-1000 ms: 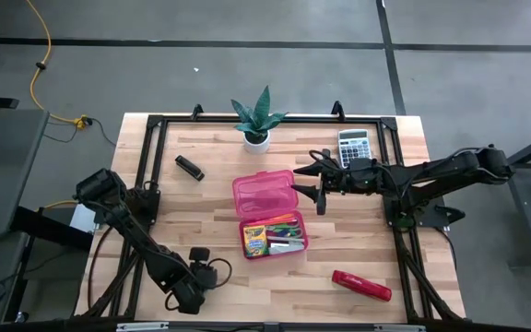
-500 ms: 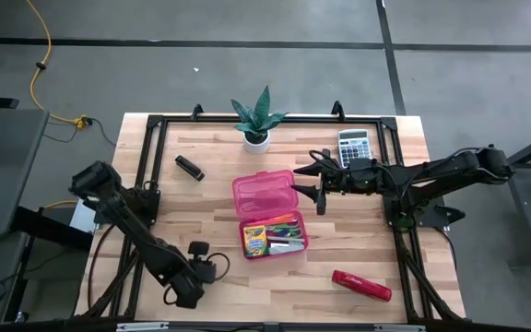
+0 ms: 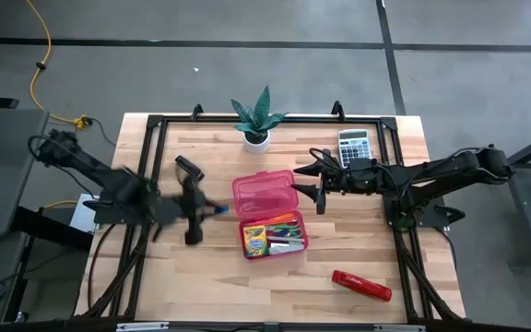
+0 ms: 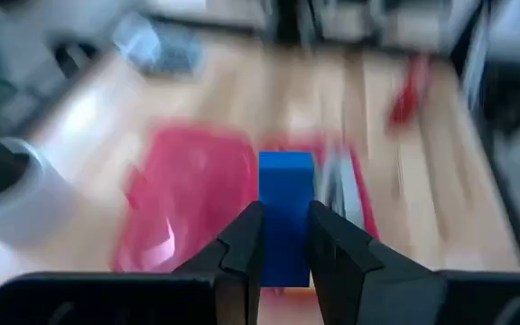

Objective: Pack school essentials
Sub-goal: Put the blue eraser into the red supply box

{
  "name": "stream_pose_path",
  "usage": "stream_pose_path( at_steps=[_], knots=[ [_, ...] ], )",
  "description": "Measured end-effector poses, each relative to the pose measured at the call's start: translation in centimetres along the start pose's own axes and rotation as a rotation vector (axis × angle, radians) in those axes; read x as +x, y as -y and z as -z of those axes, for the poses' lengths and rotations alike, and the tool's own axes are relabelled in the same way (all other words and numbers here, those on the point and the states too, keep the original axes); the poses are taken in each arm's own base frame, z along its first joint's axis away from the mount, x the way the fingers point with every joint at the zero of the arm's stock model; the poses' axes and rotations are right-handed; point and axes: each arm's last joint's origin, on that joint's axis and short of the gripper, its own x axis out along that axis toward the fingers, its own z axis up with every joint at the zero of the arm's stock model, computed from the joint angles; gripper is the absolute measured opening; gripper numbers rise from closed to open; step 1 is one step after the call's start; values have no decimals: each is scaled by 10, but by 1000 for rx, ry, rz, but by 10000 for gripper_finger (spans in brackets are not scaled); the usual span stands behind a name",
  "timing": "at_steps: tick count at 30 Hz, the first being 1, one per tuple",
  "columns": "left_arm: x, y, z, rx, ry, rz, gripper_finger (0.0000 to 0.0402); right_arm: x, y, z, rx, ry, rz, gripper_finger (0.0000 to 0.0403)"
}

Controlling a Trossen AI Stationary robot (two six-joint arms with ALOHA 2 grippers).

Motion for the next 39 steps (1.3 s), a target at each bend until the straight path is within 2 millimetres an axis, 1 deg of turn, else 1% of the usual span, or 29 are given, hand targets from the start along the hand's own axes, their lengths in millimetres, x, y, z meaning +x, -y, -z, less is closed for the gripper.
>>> stream_pose_path(
  at_steps=[3,5,7,10,14,18,28,31,36,39],
  knots=[
    [-15,-23,-11,-102,208,-14,65,0,0,0,0,0,0,220],
    [-20,-34,-10,-158,325,0,65,0,0,0,0,3,-1,220],
    [-21,-41,-5,-220,438,52,65,0,0,0,1,5,-1,220],
    [-13,-46,9,-302,554,152,65,0,0,-1,2,11,-2,220],
    [3,-50,29,-390,615,237,65,0,-1,-4,7,36,-7,220],
    [10,-52,37,-435,636,249,65,0,-1,-6,6,65,-12,220],
    [10,-53,37,-441,643,236,65,0,-1,-6,5,65,-12,220],
    [11,-52,37,-467,630,257,65,0,-1,-7,6,67,-13,220],
    [28,-48,40,-583,515,349,65,1,-2,-8,9,87,-17,220],
    [42,-43,35,-621,424,428,65,6,-4,-3,-36,61,-18,220]
  ],
)
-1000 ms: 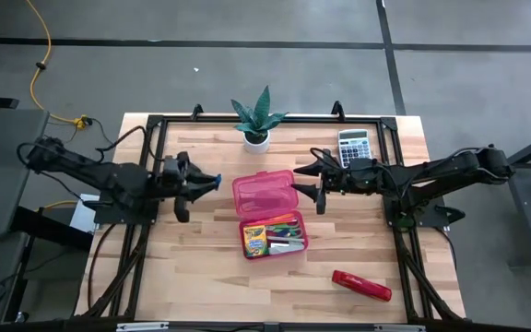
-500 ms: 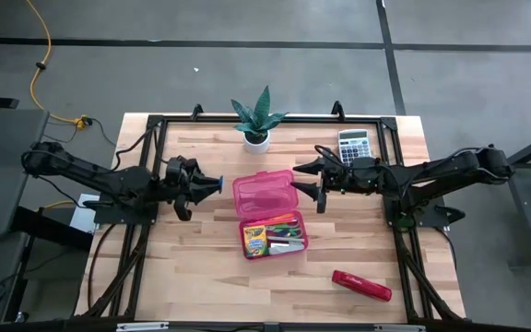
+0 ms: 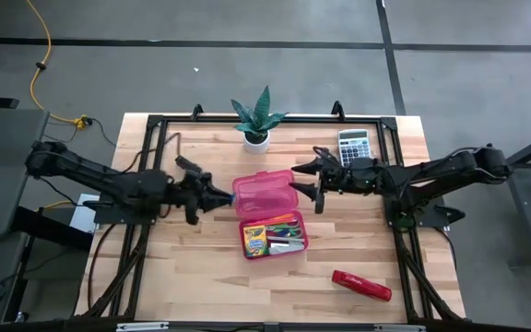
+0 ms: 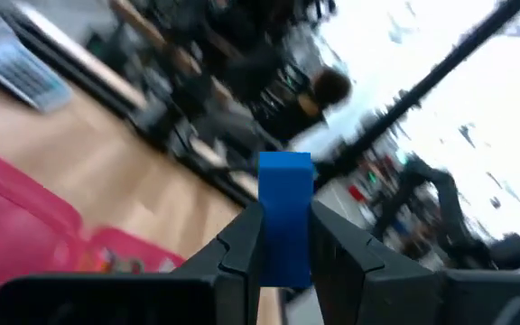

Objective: Pack school essentials
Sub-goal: Put the blue eraser into the red supply box

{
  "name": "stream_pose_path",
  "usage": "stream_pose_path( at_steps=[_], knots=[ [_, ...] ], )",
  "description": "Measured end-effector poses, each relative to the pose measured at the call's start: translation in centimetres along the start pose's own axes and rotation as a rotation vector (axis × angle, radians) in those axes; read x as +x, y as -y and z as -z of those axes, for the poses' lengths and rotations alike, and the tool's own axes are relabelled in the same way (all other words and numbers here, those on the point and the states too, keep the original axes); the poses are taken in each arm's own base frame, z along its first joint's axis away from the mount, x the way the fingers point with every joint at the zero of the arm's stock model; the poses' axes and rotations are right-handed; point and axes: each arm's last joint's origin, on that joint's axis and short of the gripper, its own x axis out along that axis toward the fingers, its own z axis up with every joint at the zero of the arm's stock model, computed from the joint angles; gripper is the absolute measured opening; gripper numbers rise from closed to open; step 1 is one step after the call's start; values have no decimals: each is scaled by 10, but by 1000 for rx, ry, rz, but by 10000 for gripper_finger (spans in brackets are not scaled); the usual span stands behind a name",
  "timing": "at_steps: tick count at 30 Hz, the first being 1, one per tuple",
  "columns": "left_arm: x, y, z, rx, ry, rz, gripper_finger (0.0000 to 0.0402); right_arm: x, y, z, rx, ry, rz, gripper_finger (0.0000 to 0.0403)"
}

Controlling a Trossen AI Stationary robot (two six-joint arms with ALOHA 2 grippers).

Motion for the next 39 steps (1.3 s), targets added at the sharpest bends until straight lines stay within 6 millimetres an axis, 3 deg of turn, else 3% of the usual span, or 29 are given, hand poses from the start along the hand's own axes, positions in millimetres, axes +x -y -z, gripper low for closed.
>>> stream_pose_path(
  at_steps=[7,16,28,39],
  knots=[
    [44,0,-6,-40,-191,106,65,31,-22,1,-200,-122,-89,220],
    [81,-27,-8,-297,-399,124,65,66,-46,-11,-308,-216,-195,218],
    [88,-33,-8,-333,-386,149,65,69,-49,-10,-294,-330,-268,180],
    [88,-32,-9,-335,-397,166,65,68,-50,-9,-223,-350,-323,172]
  ],
)
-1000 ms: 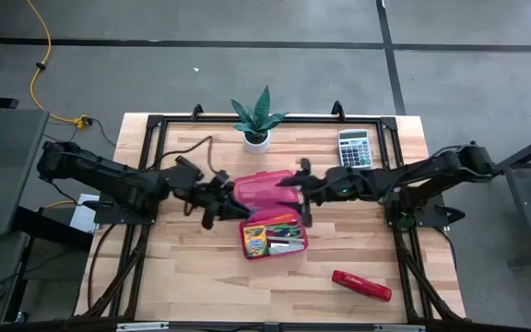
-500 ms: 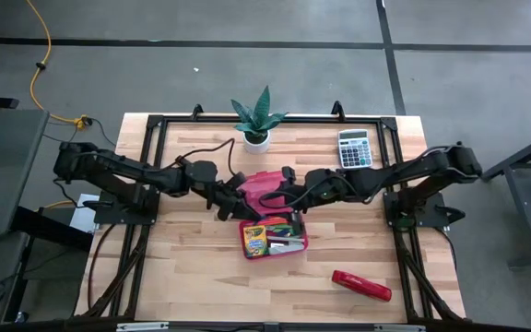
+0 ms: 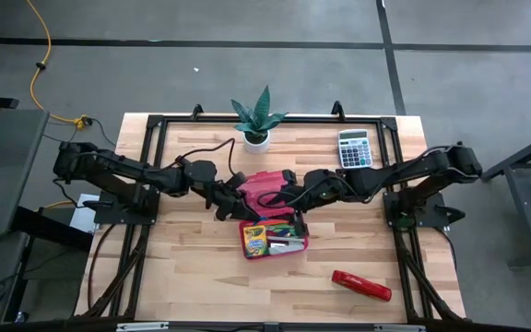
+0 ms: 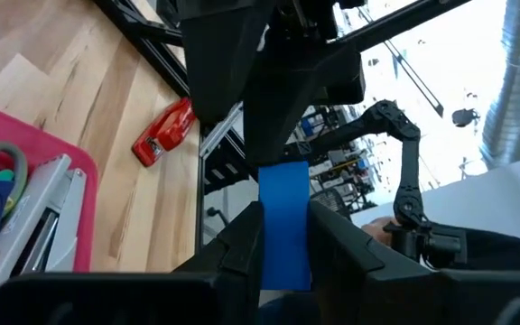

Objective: Pack school essentials
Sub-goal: Put the blue eraser into the red supply box

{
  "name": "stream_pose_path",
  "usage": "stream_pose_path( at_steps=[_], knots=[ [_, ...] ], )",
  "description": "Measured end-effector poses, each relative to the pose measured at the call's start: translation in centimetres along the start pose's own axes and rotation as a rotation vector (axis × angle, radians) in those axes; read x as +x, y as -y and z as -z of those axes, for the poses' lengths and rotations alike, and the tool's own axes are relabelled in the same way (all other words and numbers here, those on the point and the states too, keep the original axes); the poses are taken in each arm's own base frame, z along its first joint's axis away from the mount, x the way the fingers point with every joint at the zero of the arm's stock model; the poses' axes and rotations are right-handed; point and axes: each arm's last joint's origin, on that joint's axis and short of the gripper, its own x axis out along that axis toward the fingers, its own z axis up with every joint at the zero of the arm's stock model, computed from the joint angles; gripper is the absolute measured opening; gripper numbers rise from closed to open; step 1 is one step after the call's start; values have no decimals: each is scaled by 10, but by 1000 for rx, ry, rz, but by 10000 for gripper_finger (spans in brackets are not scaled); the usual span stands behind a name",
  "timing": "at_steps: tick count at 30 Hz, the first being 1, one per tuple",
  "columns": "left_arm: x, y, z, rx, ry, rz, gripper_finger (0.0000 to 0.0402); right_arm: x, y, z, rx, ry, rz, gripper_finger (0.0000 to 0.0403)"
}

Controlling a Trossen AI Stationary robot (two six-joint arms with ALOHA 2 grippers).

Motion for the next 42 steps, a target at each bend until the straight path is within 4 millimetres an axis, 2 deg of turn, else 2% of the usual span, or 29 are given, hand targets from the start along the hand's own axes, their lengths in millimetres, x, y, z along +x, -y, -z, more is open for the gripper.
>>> stream_pose_path(
  at_steps=[10,15,23,36,42],
  knots=[
    [0,-1,-1,-1,31,-19,65,0,-4,-1,20,16,-59,172],
    [0,0,-1,-9,37,-23,65,0,-2,-2,18,28,1,172],
    [1,1,1,-33,32,-20,65,0,-6,-4,-34,38,-14,168],
    [1,1,0,-31,44,-21,65,5,-5,-4,-48,58,23,79],
    [1,1,0,-31,49,-23,65,5,-5,-4,-48,61,13,24]
  ],
)
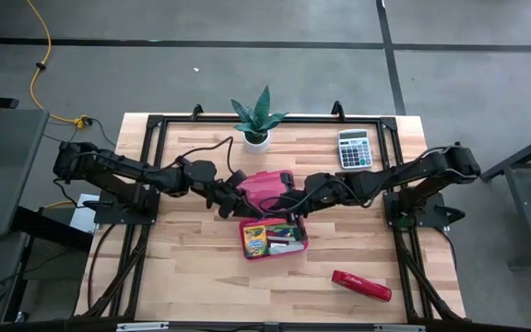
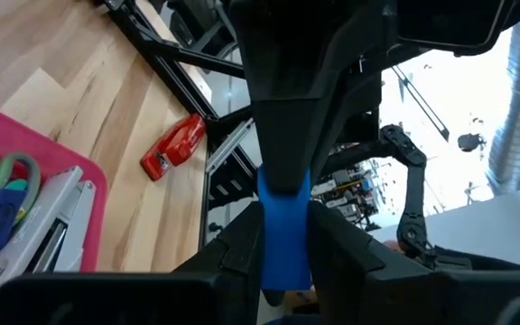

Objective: Pack school essentials
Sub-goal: Put the blue eraser into the red supply box

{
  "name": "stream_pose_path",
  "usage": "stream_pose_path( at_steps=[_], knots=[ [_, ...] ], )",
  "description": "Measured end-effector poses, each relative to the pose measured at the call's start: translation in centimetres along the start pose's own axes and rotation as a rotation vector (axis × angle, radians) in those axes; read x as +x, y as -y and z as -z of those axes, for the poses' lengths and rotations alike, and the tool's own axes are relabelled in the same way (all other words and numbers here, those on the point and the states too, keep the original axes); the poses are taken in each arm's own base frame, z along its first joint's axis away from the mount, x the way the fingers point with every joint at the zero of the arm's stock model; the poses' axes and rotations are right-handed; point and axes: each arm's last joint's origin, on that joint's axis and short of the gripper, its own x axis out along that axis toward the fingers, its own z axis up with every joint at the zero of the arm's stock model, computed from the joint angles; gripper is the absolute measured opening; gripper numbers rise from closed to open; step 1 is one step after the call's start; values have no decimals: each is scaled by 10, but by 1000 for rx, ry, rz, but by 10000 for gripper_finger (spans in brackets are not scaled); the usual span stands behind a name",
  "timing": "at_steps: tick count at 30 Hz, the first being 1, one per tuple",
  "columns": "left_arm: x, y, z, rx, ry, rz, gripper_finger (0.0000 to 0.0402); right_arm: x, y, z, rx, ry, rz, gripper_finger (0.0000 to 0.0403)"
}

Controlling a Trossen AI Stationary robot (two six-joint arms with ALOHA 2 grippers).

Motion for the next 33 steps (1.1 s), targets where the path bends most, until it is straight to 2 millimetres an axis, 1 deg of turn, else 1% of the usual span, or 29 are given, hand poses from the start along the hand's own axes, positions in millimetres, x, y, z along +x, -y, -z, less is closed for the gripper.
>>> stream_pose_path(
  at_steps=[3,6,8,14,16,18,21,24,26,29,31,33],
  knots=[
    [0,0,0,9,1,-1,65,0,0,0,0,0,-4,7],
    [0,-1,0,16,22,-19,69,0,0,0,3,-5,-4,12],
    [0,-1,-1,30,26,-24,80,0,0,1,3,-7,1,11],
    [-3,-3,-8,52,67,-30,144,-1,0,0,2,-9,2,5],
    [-7,-2,-16,62,103,-18,165,-6,0,0,2,-26,0,4],
    [-14,0,-26,84,137,-8,181,-15,1,-2,1,-49,0,3],
    [-30,16,-46,192,208,31,191,-35,4,-3,12,-119,17,3],
    [-54,35,-62,314,320,39,191,-56,6,-1,35,-190,68,2],
    [-71,53,-68,419,403,1,185,-67,7,6,55,-216,102,2],
    [-98,79,-66,594,475,-184,173,-78,6,27,121,-230,130,1],
    [-112,95,-58,703,501,-322,165,-82,5,42,188,-200,139,1],
    [-120,106,-46,772,515,-412,158,-84,3,57,257,-137,144,1]
  ],
)
